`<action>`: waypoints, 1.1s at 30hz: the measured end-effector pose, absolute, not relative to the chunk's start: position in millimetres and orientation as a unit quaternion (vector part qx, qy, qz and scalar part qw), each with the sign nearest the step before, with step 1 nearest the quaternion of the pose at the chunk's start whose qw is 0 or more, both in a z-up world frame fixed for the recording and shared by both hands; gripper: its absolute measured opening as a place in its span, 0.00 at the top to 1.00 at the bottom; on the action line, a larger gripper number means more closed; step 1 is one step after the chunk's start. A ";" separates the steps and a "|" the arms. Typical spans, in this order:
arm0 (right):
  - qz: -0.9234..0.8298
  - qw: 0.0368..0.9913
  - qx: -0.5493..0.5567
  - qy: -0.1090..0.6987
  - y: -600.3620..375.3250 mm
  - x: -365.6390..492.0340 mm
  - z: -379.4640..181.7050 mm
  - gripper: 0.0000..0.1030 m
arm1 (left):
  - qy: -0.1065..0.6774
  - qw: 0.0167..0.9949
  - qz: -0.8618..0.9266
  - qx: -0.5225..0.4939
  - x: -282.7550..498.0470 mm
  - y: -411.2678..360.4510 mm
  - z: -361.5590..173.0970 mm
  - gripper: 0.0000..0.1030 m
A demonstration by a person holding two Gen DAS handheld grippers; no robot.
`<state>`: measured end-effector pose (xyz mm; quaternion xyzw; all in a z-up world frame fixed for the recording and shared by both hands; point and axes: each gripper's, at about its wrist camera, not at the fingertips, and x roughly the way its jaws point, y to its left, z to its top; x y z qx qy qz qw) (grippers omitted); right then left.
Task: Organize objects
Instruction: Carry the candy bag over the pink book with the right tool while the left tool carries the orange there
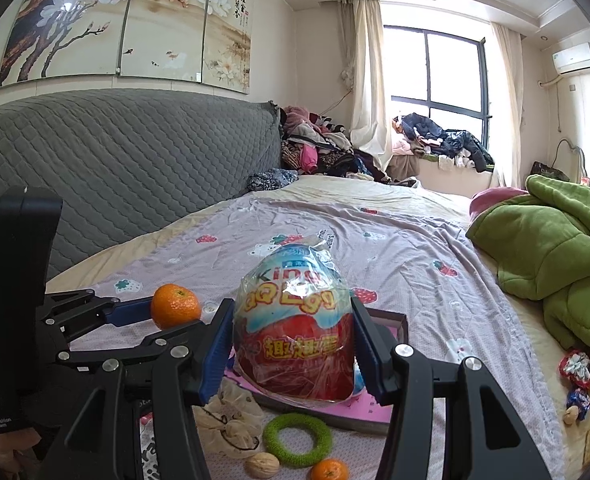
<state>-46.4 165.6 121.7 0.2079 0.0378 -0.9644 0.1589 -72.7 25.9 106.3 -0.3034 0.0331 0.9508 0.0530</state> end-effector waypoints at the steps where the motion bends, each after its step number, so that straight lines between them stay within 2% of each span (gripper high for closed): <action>1: -0.964 0.159 0.208 0.038 166.3 -48.1 121.8 0.47 | 0.033 0.052 0.950 -0.305 -74.7 26.0 105.9 0.59; 33: -0.961 0.162 0.222 0.039 188.7 -104.1 107.6 0.47 | 0.030 0.029 0.945 -0.324 -138.5 32.7 93.5 0.59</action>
